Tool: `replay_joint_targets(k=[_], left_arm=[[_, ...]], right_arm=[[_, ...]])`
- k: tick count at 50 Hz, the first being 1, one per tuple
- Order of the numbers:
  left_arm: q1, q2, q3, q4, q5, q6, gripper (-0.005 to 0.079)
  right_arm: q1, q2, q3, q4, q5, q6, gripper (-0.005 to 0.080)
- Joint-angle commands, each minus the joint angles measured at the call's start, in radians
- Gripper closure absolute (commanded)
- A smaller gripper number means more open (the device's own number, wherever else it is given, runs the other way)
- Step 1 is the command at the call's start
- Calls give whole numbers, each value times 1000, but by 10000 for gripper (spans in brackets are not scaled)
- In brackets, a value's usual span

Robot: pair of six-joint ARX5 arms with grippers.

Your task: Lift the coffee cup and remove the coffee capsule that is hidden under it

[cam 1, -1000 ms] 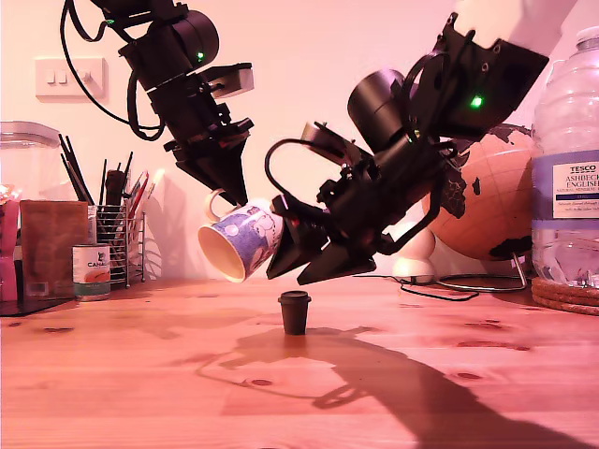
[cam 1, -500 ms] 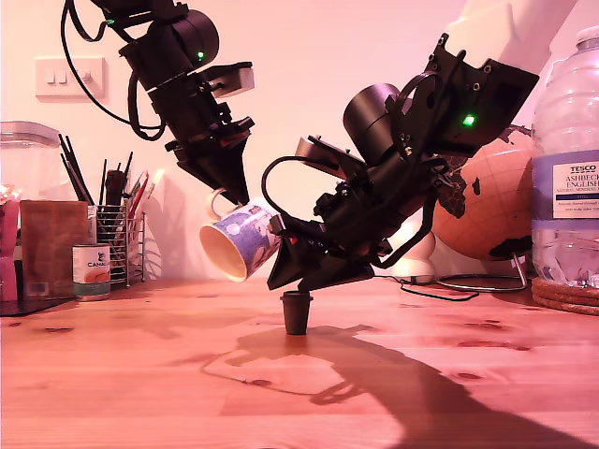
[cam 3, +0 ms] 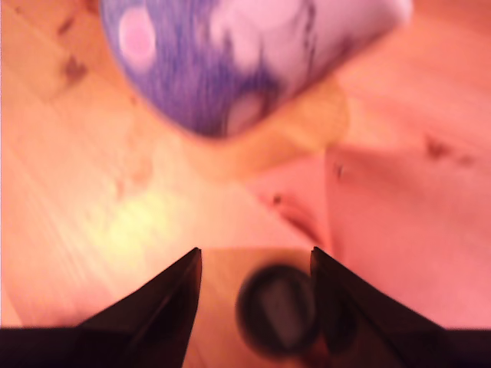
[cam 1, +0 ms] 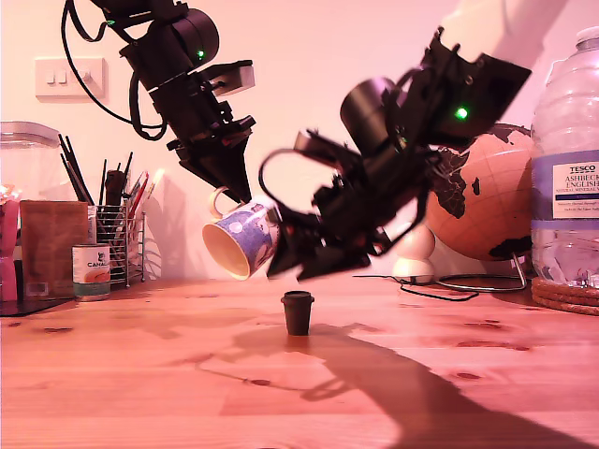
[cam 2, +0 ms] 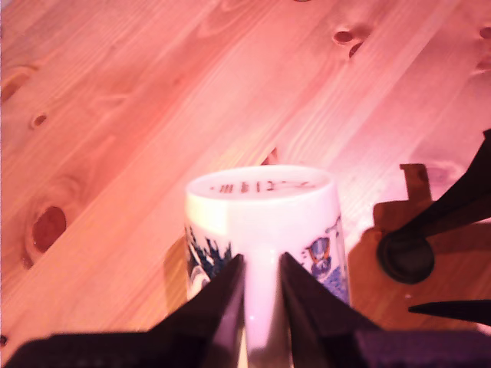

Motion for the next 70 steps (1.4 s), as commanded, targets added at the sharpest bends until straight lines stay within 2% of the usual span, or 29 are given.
replay_joint_targets(k=[1,18,29,58,70], left_arm=[[2,-24,16,22,12,-5,762],[1,-24,16,22,16,-6,762],[1,-24,16,22,16,-6,762],[1,-24,16,24,27,-7,762],[1,-24,16,27,34,-7,762]], right_arm=[[11,29,26,-4,-6,7,336],[9,29,36,-102,-5,-14,321],[8,35,36,-102,21,-16,315],[5,74,36,-113,20,-11,308],[13,74,36,-177,11,27,305]])
